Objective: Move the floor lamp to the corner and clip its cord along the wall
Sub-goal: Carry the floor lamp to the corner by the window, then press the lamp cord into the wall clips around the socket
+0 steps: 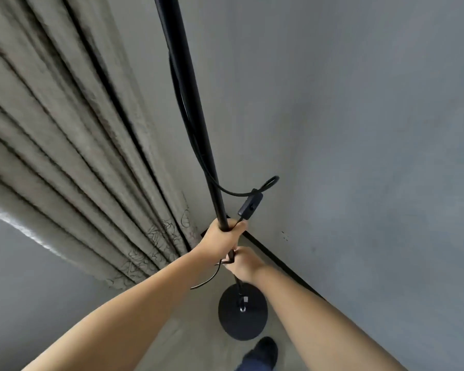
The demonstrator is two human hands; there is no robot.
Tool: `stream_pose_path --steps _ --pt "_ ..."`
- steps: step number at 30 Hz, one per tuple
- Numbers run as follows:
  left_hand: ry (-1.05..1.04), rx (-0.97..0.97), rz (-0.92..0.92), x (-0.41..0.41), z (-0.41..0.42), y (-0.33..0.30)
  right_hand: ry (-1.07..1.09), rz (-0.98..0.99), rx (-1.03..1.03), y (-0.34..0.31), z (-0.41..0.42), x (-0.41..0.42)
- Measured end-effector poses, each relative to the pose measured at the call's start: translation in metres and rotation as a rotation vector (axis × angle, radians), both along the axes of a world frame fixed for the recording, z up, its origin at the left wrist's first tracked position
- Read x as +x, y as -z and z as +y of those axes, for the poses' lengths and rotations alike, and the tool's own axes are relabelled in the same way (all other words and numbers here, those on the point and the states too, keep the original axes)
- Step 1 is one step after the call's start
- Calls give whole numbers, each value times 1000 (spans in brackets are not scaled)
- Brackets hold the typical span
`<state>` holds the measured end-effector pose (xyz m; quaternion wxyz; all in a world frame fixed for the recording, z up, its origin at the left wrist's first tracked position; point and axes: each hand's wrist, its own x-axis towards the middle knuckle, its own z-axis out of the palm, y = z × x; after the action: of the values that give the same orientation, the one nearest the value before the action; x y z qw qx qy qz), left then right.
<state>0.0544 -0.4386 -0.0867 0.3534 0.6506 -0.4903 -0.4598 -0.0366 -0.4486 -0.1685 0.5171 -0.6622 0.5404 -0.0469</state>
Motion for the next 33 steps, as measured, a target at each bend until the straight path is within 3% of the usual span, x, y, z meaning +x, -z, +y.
stream_pose_path --steps 12,21,26,30,33 --pt "62 -57 41 67 -207 106 28 74 -84 113 -202 72" --pt "201 -142 58 76 -285 174 140 103 -132 187 -278 88" --pt "146 -247 201 82 -309 188 110 51 -268 193 -298 91" --pt "111 -503 141 87 -315 200 42 50 -462 209 -307 86" --pt "-128 -765 64 85 -312 233 50 61 -760 249 -304 76"
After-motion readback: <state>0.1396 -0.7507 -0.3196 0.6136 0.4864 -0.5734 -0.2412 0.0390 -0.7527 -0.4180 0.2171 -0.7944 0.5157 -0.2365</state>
